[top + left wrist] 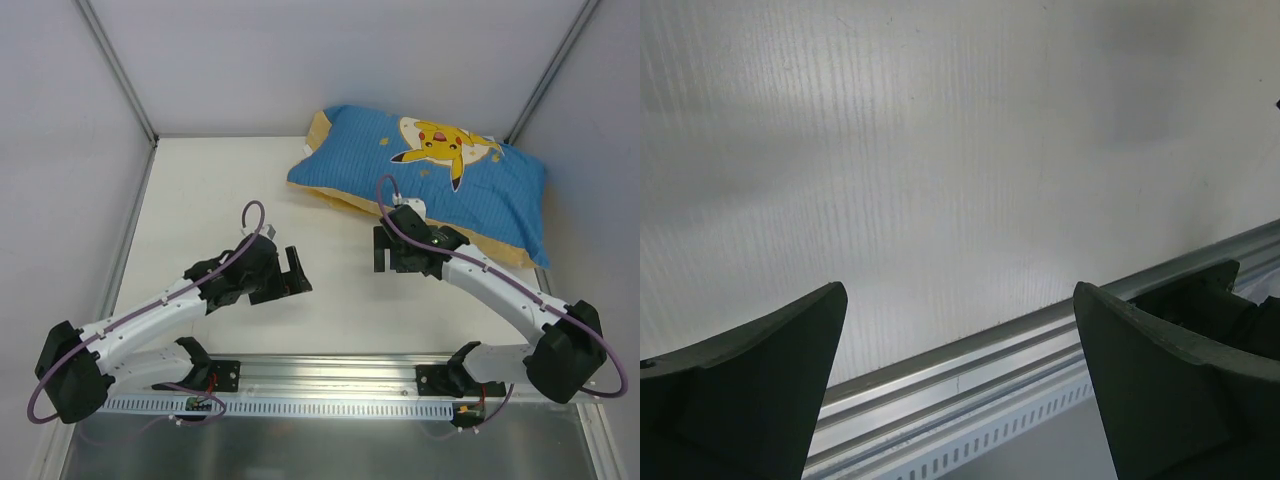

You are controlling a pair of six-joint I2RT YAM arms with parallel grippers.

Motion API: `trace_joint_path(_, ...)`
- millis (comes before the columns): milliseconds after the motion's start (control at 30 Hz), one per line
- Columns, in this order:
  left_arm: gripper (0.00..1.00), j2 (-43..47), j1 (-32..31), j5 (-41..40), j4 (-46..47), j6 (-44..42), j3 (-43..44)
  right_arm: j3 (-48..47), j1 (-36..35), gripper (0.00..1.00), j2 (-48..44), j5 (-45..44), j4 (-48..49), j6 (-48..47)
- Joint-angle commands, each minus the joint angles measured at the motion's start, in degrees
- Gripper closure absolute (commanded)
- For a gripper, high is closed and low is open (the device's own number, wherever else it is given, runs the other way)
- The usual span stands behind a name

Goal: Remove the pillowcase from the pillow

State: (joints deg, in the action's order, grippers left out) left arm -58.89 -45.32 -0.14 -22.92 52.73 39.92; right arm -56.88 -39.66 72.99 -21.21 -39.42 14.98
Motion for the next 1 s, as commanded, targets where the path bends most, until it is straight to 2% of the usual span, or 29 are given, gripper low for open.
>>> trace_joint_path(0,0.01,-0.9,0.2,1.5,0.4,-1.3,1.9,-0.1,-0.3,0.04,-2.4,-1.8,0.6,1.3)
trace_joint_path(267,0.01,-4.3,2.0,1.7,-2.0,-6.5,7.7,2.3,-0.3,0.04,-3.1,-2.5,-0.4,2.1)
trace_joint_path(400,0.01,-9.6,7.3,1.5,-5.1,-11.2,14.2,3.0,-0.3,0.04,-5.4,-1.9,0.3,1.5)
trace_joint_path(533,0.01,-16.6,14.7,3.6,-7.6,-18.4,24.4,3.0,-0.2,0.04,-8.1,-2.6,-0.3,1.8)
trace_joint_path(600,0.01,-20.8,16.8,5.0,-7.6,-21.2,28.3,1.7,-0.3,0.04,-9.1,-2.5,-1.9,2.8)
trace_joint_path(733,0.01,-28.7,19.7,6.5,-7.8,-28.8,42.1,2.2,-0.3,0.04,-13.4,-3.3,-2.3,3.1)
trace_joint_path(900,0.01,-42.4,23.7,8.8,-7.9,-31.5,55.6,3.1,-0.3,0.04,-16.0,-5.1,-5.4,2.9)
trace_joint_path(933,0.01,-44.7,24.3,9.9,-7.9,-31.6,60.4,3.5,-0.3,0.04,-16.5,-5.2,-5.8,2.9)
trace_joint_path(967,0.01,-49.8,25.9,12.1,-7.9,-31.5,62.8,3.7,-0.3,0.04,-17.3,-5.2,-6.5,2.9)
